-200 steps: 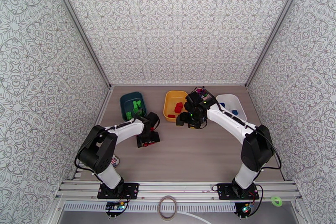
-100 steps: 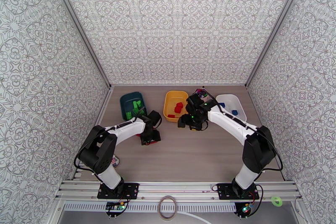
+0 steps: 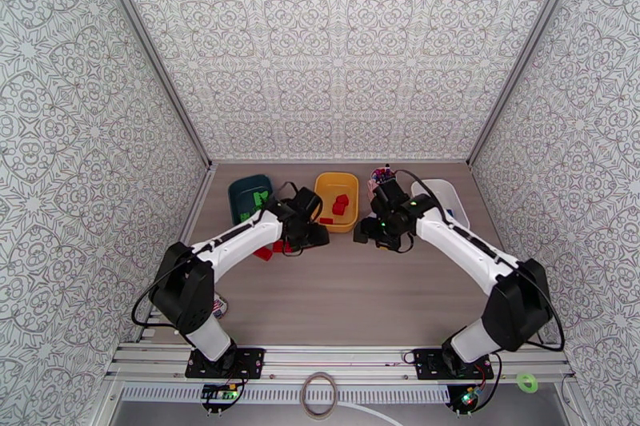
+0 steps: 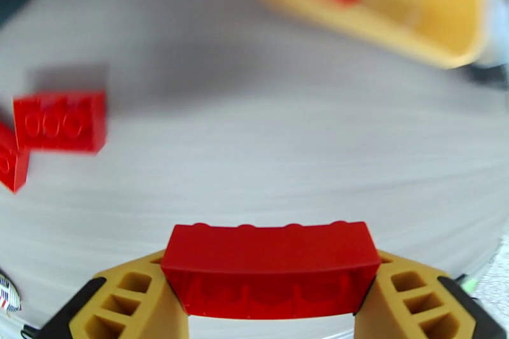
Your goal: Sort the legos into containers by color
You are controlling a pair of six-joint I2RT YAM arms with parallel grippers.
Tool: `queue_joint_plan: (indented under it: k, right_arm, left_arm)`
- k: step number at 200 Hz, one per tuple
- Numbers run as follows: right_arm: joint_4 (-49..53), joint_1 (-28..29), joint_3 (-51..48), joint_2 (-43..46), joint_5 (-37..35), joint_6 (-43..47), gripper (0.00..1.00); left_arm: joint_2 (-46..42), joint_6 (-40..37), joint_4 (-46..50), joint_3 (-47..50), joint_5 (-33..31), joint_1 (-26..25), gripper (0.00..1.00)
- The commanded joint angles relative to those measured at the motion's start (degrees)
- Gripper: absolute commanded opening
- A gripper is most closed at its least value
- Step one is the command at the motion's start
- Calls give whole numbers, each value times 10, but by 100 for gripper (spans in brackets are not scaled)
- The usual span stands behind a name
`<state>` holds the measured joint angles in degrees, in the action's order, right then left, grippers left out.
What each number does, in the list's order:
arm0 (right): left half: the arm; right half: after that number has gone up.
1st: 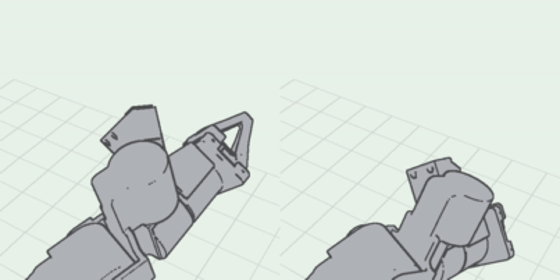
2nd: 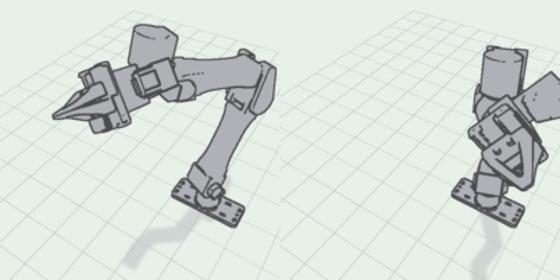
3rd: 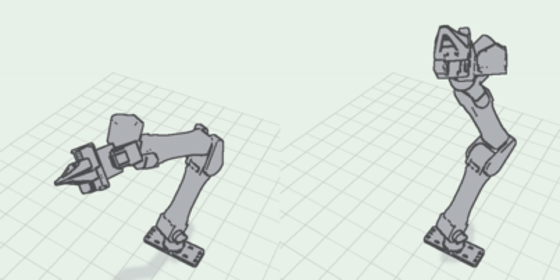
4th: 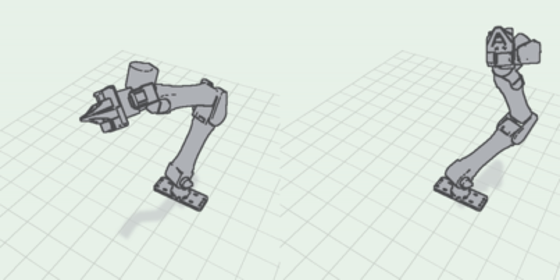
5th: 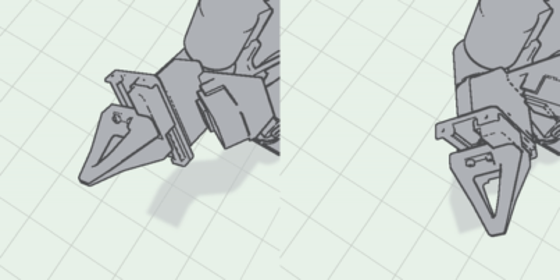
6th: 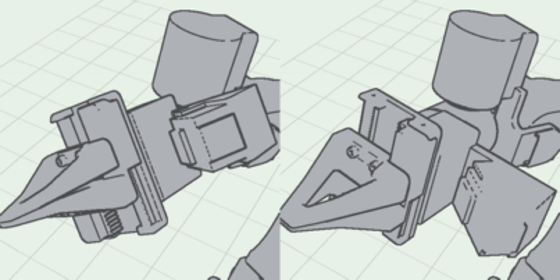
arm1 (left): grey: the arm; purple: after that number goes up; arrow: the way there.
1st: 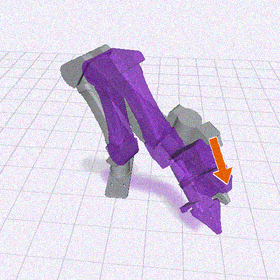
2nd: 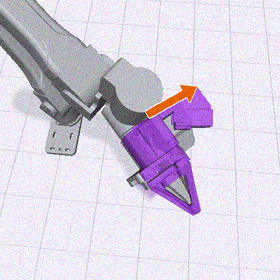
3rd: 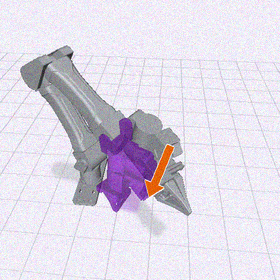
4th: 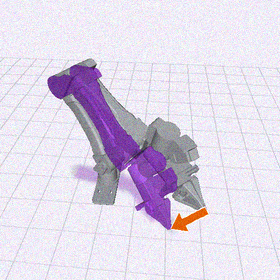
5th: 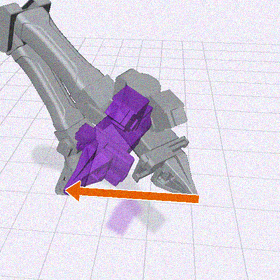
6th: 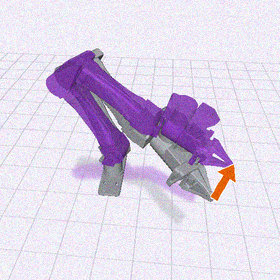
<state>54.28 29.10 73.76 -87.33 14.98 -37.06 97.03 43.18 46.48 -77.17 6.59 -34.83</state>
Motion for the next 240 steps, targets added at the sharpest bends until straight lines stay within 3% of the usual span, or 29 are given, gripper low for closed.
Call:
queue_joint_plan:
  k: [1, 88, 139, 188, 240]
  right_arm:
    - [9, -17, -22, 36, -14, 0, 72]
    - [25, -29, -59, 89, -18, 1, 72]
    - [23, -29, -48, 83, -14, 1, 72]
    - [-1, -30, -43, 62, 2, -6, 74]
    - [-23, -16, -18, 14, 22, -12, 73]
  left_arm:
    - [34, -12, -12, -53, 28, 4, 50]
    - [196, -18, 3, -273, 35, 47, 51]
    - [270, -46, 69, -412, 29, 57, 82]
    - [205, -68, 86, -352, -12, 55, 88]
    - [72, -74, 80, -178, -63, 70, 93]
